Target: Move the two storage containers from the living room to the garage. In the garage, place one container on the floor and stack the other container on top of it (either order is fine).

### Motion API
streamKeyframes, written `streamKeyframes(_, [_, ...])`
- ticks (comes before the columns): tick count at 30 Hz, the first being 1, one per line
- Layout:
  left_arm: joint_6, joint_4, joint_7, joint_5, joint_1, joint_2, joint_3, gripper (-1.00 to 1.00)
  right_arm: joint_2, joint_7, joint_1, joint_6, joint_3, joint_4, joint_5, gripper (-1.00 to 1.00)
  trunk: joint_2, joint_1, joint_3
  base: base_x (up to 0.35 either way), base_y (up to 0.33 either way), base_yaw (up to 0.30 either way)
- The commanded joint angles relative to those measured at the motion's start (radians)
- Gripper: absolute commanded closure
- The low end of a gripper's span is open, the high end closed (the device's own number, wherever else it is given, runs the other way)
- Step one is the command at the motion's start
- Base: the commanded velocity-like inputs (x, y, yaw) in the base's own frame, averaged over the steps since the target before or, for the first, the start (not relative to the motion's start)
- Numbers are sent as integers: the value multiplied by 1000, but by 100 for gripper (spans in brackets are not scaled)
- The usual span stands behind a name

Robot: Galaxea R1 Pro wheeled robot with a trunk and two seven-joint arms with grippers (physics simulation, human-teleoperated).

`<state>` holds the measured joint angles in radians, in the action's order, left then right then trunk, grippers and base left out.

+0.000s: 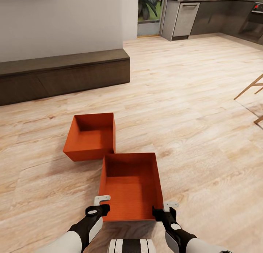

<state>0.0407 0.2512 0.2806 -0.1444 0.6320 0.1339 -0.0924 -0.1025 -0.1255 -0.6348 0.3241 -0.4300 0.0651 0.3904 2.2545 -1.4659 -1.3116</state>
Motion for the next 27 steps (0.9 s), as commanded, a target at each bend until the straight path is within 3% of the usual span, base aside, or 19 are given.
streamKeyframes(1, [4,2,6,-9,0,0,-9,-100,0,-4,0,3,-9,-1,7,-100,7,-4,-4,0,0,0])
streamKeyframes(27, [4,3,6,-9,0,-2,-8,-100,-2,-3,-1,24,-9,-5,7,-100,7,-4,-4,0,0,0])
